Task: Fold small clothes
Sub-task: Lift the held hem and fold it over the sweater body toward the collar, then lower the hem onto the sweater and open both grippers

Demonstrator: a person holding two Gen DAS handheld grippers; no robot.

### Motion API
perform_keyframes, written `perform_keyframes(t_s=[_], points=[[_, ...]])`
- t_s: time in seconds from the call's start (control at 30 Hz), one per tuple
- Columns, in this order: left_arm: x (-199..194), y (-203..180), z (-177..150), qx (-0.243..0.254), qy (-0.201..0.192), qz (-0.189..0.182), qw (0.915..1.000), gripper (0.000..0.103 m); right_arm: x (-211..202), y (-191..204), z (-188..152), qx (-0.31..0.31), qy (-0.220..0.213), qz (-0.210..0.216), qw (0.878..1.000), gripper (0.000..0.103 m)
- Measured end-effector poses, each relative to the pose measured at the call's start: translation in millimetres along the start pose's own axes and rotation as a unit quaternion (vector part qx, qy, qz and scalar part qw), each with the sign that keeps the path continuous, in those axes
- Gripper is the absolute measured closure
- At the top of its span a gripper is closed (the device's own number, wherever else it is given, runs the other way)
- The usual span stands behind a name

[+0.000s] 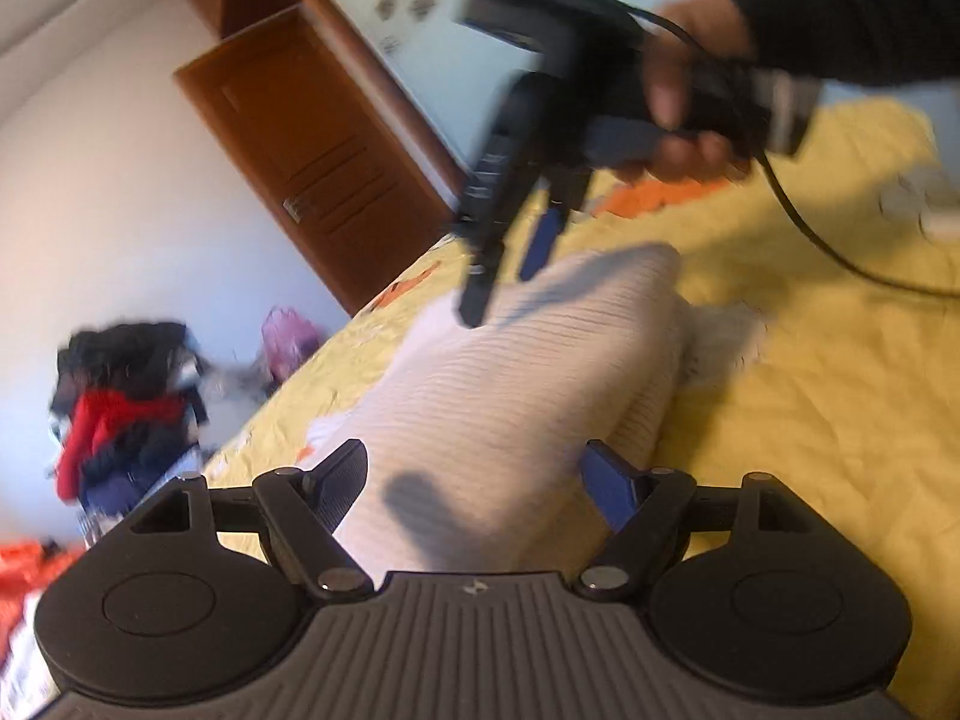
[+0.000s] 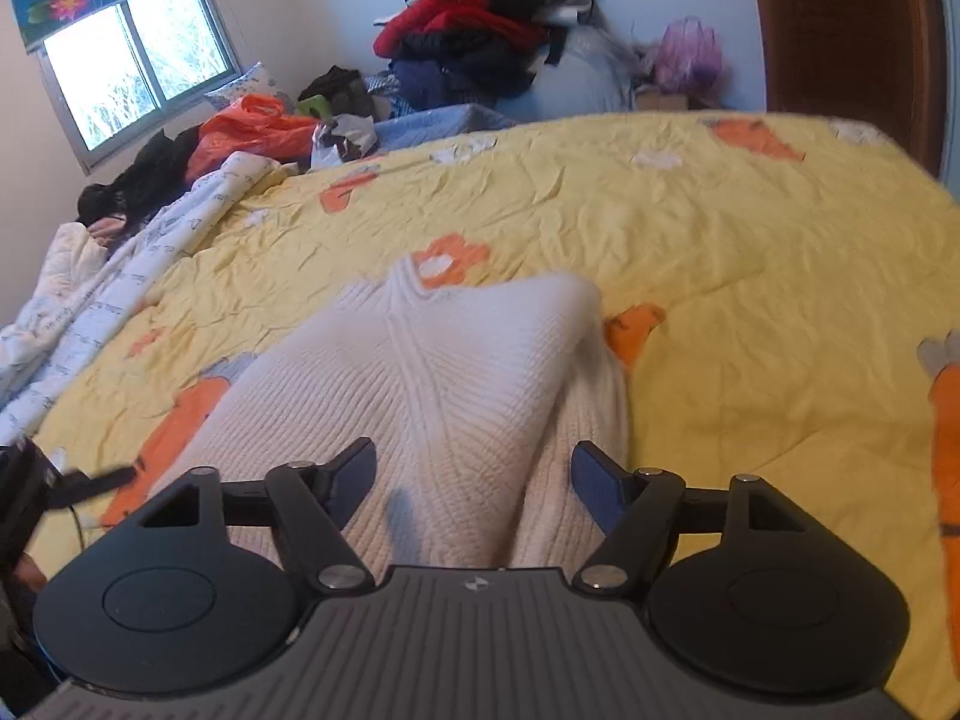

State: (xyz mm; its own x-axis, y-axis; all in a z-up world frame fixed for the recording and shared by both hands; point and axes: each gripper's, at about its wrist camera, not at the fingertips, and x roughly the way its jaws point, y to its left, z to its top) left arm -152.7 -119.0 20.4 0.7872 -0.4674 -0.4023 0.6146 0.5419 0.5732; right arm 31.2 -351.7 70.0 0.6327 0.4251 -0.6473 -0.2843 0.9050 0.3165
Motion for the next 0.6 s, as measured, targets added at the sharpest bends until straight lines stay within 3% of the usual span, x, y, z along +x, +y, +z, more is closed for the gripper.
perform_keyframes(t_s=[0.1, 0.23, 0.3, 0.37, 0.4, 0.43, 0.5, 0.6], points=[[12.4, -7.4, 0.6, 0.011, 0.012, 0.016, 0.9997, 0.024, -2.3, 11.4, -1.6, -0.023, -0.007, -0.019, 1.000, 0.040], [13.9, 0.0, 5.6, -0.017, 0.013, 0.003, 0.9998, 0.024, -8.0, 14.0, -1.4, -0.015, 0.003, 0.018, 1.000, 0.040], [20.0, 1.8, 9.1, -0.028, 0.013, -0.002, 0.9995, 0.025, -0.9, 14.0, -4.8, -0.019, 0.023, 0.009, 1.000, 0.040], [30.4, 8.4, 12.1, -0.053, 0.016, -0.008, 0.9984, 0.042, 11.4, 9.8, -10.2, -0.006, 0.037, 0.011, 0.999, 0.049], [34.5, 13.2, 16.3, -0.070, 0.021, -0.011, 0.9973, 0.046, 13.8, 7.7, -11.8, -0.001, 0.032, 0.014, 0.999, 0.059], [37.4, 17.3, 20.9, -0.084, 0.025, -0.018, 0.9960, 0.051, 14.6, 4.8, -10.9, -0.001, 0.027, 0.017, 0.999, 0.080], [40.3, 22.5, 29.1, -0.104, 0.028, -0.032, 0.9937, 0.062, 3.3, -0.9, -0.5, 0.009, 0.012, 0.030, 0.999, 0.082], [45.5, 15.5, 30.1, -0.107, 0.027, -0.039, 0.9931, 0.063, -14.0, -4.9, 9.8, -0.008, -0.006, 0.018, 1.000, 0.083]])
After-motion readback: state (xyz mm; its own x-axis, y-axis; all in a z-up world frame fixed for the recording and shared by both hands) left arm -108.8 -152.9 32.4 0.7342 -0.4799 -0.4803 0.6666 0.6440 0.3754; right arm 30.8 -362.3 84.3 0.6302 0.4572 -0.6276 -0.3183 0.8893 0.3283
